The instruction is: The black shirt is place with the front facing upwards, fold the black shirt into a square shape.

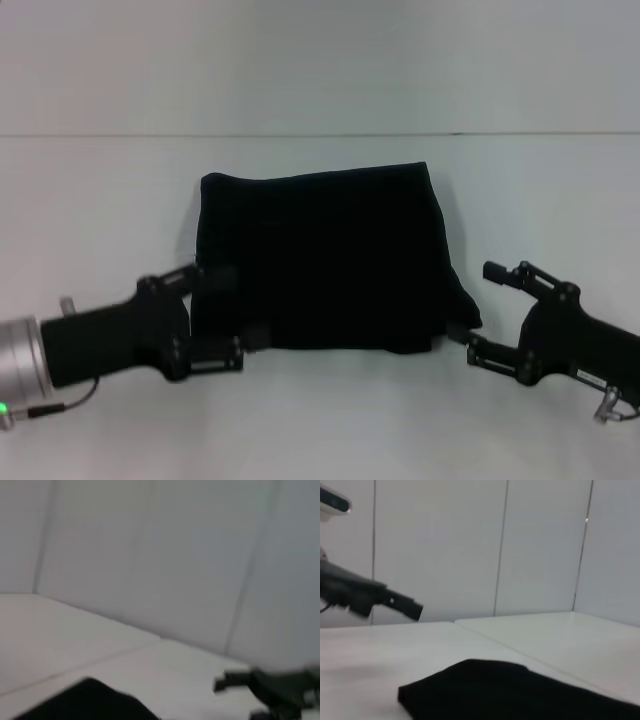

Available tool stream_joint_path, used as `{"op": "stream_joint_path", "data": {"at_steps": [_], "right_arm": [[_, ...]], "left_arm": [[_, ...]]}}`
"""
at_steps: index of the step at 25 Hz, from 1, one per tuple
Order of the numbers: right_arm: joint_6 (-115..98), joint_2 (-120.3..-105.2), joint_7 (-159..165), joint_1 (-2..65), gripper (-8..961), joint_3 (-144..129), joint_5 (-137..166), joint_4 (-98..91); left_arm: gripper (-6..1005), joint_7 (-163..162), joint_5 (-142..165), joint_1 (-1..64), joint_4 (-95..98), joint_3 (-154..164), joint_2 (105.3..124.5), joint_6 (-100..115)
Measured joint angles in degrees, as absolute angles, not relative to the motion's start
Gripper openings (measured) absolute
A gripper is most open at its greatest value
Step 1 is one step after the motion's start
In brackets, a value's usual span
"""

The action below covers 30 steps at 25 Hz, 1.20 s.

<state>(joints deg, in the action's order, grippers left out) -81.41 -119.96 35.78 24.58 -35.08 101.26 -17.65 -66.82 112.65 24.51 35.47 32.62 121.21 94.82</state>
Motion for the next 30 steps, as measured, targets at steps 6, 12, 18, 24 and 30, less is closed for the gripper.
{"op": "stream_joint_path", "data": {"at_steps": [6,12,18,24,30], "right_arm": [[-79.0,-119.96,35.6,22.9,885,-35.7,103.7,-16.1],[-78.6,-119.96,35.1,21.3,885,-35.1,103.7,-15.4],[-79.2,-119.87,35.0,21.3,885,-35.1,103.7,-15.4],[-79.7,-119.96,35.0,21.5,884,-35.2,103.6,-15.4],[-80.2,-119.97,35.2,21.6,885,-35.2,103.6,-15.4]], "left_arm": [[935,-60.5,116.8,20.9,35.3,34.7,123.29,90.0],[934,-60.0,116.9,20.0,34.6,34.7,123.81,88.9],[934,-59.9,116.7,19.9,34.6,34.5,123.78,89.4],[934,-59.9,116.6,19.9,34.5,34.5,123.83,89.6],[934,-59.8,116.4,20.3,34.5,34.2,123.91,91.1]]}}
